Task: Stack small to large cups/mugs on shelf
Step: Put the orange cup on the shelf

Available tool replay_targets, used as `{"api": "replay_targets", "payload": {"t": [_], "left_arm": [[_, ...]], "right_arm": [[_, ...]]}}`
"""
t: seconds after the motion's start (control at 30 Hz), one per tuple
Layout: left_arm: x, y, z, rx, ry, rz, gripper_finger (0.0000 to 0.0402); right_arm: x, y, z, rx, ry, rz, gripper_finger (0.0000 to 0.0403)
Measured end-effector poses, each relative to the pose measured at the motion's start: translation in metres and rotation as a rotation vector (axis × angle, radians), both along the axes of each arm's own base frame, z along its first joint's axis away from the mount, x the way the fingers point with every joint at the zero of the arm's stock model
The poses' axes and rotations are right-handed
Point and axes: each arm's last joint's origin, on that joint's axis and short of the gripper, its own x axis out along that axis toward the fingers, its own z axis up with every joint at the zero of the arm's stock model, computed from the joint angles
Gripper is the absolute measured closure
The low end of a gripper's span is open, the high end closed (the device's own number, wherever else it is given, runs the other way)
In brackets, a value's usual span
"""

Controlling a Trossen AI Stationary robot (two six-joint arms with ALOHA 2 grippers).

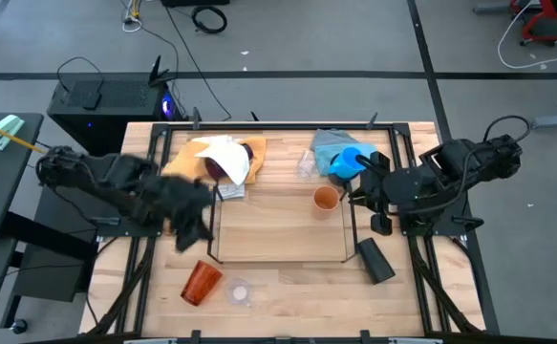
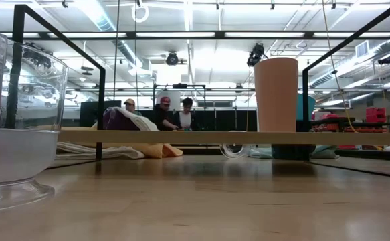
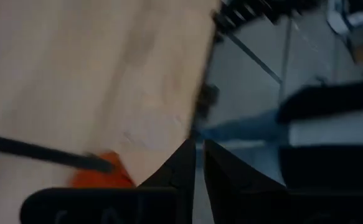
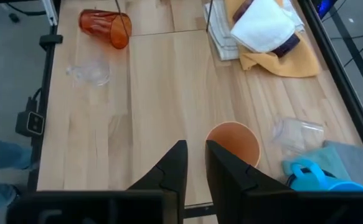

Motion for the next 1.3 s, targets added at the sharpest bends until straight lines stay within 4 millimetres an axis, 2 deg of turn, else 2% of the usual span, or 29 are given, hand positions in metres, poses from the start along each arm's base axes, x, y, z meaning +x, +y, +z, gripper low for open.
{"api": "replay_targets", "payload": {"t": [0.1, 0.17, 0.33, 0.47, 0.57, 0.73, 0.83, 1.03, 1.13, 1.3], "left_arm": [[-0.008, -0.028, -0.003, 0.002, 0.019, -0.056, 0.0365], [-0.014, -0.046, -0.010, 0.081, 0.036, -0.145, 0.0370], [-0.031, -0.069, -0.030, 0.304, 0.142, -0.358, 0.0375], [-0.043, -0.066, -0.037, 0.417, 0.243, -0.412, 0.0366], [-0.046, -0.063, -0.038, 0.507, 0.227, -0.385, 0.0357], [-0.044, -0.059, -0.041, 0.574, 0.186, -0.366, 0.0342], [-0.046, -0.056, -0.057, 0.554, 0.155, -0.329, 0.0337], [-0.052, -0.058, -0.079, 0.307, -0.154, -0.263, 0.0342], [-0.067, -0.052, -0.096, 0.280, -0.152, -0.272, 0.0350], [-0.086, -0.041, -0.135, 0.299, -0.086, -0.286, 0.0360]], "right_arm": [[0.000, 0.000, 0.000, -0.002, -0.002, -0.001, 0.0342], [0.001, 0.000, 0.000, 0.001, -0.008, -0.002, 0.0344], [0.003, 0.002, 0.003, 0.056, -0.050, -0.043, 0.0346], [0.006, 0.006, 0.006, 0.122, -0.098, -0.077, 0.0346], [0.015, 0.013, 0.005, 0.167, -0.126, -0.093, 0.0346], [0.037, 0.028, -0.009, 0.192, -0.090, -0.123, 0.0346], [0.048, 0.036, -0.019, 0.217, -0.056, -0.168, 0.0346], [0.056, 0.054, -0.031, 0.254, -0.014, -0.198, 0.0346], [0.054, 0.061, -0.032, 0.265, -0.023, -0.218, 0.0346], [0.051, 0.066, -0.031, 0.264, -0.051, -0.250, 0.0346]]}}
